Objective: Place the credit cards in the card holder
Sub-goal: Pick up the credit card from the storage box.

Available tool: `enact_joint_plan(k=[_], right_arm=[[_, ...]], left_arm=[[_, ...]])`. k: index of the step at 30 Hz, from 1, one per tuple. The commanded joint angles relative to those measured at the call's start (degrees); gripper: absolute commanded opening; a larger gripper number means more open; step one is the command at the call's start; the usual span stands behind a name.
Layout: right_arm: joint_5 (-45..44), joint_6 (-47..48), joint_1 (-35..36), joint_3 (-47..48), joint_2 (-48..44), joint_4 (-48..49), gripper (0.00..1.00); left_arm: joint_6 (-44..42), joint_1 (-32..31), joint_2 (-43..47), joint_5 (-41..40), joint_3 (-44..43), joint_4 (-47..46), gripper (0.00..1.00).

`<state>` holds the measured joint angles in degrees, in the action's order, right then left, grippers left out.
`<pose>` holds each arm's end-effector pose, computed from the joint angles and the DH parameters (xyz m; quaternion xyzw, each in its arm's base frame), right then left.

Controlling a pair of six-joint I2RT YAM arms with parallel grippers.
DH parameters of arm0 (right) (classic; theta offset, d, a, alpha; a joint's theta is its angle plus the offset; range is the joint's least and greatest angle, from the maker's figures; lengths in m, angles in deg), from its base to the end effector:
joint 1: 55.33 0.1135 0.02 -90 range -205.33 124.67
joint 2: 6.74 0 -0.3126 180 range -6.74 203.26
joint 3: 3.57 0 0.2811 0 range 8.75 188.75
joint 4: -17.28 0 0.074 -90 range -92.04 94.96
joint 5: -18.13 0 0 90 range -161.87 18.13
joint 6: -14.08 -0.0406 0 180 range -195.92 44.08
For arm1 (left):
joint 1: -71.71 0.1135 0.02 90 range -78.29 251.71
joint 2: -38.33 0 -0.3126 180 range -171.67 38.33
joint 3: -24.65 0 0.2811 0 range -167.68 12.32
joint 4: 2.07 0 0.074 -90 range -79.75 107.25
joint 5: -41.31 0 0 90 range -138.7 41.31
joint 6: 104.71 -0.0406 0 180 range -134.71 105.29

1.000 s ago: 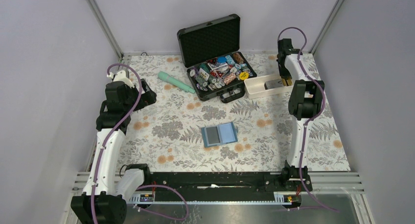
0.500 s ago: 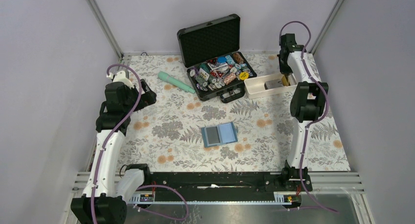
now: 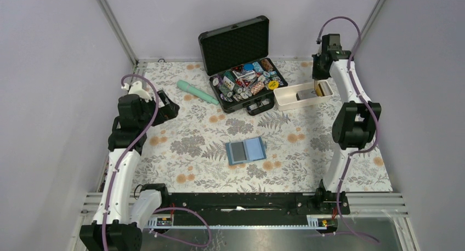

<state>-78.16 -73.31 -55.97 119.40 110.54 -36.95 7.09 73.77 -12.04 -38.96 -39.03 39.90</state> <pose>0.5186 -0.0102 0.3335 0.0034 0.9340 -0.0613 0.3518 0.1943 0.0001 0.3643 -0.1348 0.8475 -0.1590 0.4882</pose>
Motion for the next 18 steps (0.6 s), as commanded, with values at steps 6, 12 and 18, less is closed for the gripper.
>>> enact_joint_plan(k=[6,12,18], right_arm=[[25.74,-12.95,0.38,-24.76,-25.52,15.29,0.0],[40.48,-21.83,7.13,-44.44,-37.9,28.56,0.0],[53.39,-39.39,16.0,-63.35,-44.63,56.55,0.0]], left_arm=[[8.73,-9.5,6.09,10.17,10.24,-8.24,0.99],[21.7,-19.75,8.36,17.54,20.29,-25.33,0.99],[32.74,-27.71,5.59,23.18,25.95,-49.69,0.99]])
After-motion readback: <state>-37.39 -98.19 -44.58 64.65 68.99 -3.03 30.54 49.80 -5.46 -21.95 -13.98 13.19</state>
